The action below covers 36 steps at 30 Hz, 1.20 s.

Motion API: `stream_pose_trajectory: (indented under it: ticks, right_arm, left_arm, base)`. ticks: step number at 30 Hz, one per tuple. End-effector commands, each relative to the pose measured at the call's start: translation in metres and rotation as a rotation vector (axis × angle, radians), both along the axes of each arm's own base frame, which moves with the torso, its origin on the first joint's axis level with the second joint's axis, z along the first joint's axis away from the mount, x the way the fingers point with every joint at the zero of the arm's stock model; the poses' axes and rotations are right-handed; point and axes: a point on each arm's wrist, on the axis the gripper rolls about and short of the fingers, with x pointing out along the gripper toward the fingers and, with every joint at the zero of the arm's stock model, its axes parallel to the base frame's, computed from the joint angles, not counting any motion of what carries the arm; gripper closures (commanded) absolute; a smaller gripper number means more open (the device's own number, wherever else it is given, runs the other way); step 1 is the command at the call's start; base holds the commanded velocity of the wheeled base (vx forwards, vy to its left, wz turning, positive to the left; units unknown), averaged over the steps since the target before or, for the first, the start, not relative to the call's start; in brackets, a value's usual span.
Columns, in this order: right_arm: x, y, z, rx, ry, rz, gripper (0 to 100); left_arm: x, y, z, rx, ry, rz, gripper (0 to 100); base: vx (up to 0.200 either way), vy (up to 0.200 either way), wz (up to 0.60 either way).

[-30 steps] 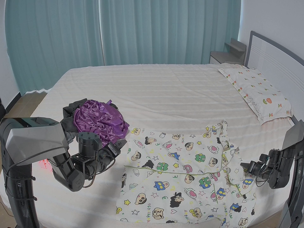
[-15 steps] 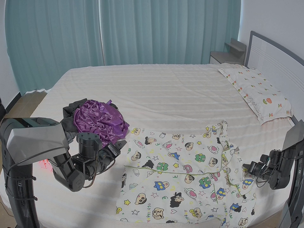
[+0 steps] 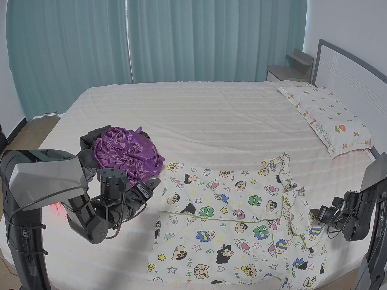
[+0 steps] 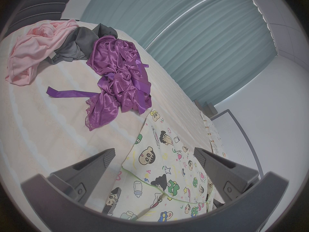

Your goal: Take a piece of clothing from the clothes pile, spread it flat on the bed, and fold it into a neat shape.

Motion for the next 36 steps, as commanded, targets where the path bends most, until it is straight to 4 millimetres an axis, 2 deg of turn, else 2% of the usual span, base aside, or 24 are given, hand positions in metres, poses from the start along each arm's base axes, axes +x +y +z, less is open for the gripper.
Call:
stream_pose_trajectory:
  ticks: [1,11,12,29,34,36]
  right_arm:
    - [0.001,0.000,0.001,-0.005,-0.016,0.001,0]
    - [-0.002,0.003,0.000,-0.001,0.002,0.008,0]
    - [-0.003,0.004,0.000,0.001,0.010,0.012,100]
    - [-0.009,0.005,-0.002,-0.034,0.028,0.035,100]
    - [-0.011,0.002,0.002,-0.061,0.012,0.018,100]
    - [-0.012,-0.005,0.009,-0.106,-0.006,-0.014,100]
  left_arm:
    - [0.000,0.000,0.000,0.000,-0.001,0.000,0]
    - [0.000,0.000,0.000,0.000,0.001,0.001,0]
    - [0.000,0.000,0.000,0.001,0.001,0.003,0]
    - [0.000,0.001,-0.001,0.001,0.001,0.004,0]
    - [0.001,0.001,-0.001,0.001,-0.001,0.006,0]
    - [0.001,0.001,0.000,0.000,-0.002,0.006,0]
  base:
    - [0.000,0.000,0.00]
    - [0.000,0.000,0.00]
    - [0.000,0.000,0.00]
    - [0.000,0.000,0.00]
    - [0.000,0.000,0.00]
    - [0.000,0.000,0.00]
